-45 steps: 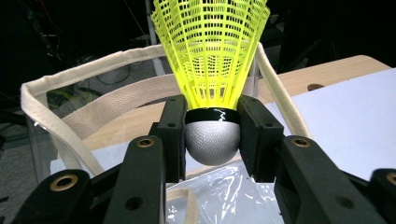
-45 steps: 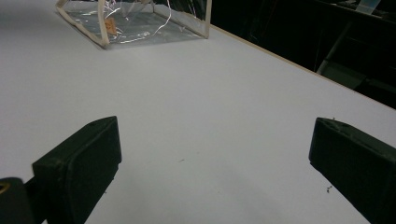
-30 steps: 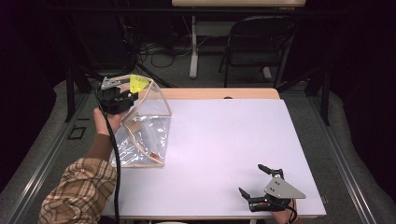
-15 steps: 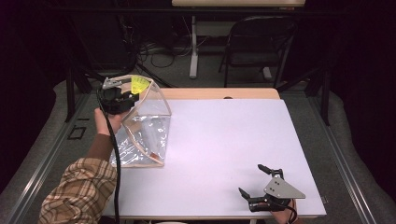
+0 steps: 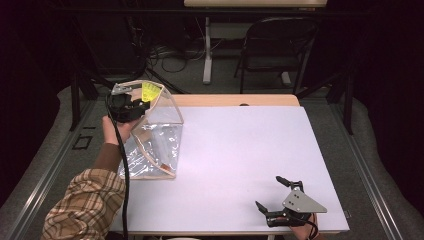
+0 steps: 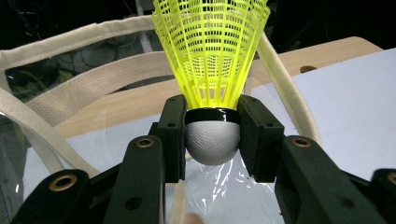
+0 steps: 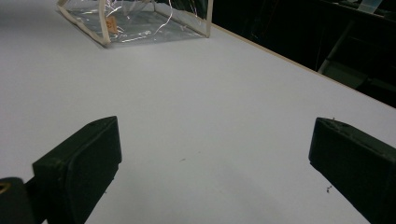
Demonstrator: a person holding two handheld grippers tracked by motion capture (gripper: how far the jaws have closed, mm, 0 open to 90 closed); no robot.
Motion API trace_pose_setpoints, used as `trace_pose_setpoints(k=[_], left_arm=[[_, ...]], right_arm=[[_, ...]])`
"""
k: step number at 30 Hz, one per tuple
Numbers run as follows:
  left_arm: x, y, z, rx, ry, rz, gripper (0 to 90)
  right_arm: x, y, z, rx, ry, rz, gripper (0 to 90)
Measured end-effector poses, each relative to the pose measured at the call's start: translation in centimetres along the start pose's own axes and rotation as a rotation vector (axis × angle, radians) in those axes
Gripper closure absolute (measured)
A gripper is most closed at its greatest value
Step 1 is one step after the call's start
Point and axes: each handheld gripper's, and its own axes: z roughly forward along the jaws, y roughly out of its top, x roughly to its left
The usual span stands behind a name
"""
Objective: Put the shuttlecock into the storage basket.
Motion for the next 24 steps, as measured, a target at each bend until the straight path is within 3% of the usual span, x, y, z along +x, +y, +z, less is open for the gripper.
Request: trace_pose_setpoints(k=[4, 12, 24], left_arm=[[0.0, 0.0, 0.2, 0.009, -0.012, -0.008, 63.2], [0.2, 0.0, -0.1, -0.011, -0.017, -0.027, 46.4], [-0.3, 0.3, -1.9, -0.050, -0.047, 0.005, 22.3]], right_arm=[[0.0, 0.0, 0.0, 0.000, 0.000, 0.000, 1.9], [0.0, 0.0, 0.0, 0.002, 0.001, 0.003, 1.9], [-0.1, 0.0, 0.0, 0.003, 0.002, 0.001, 1.9]])
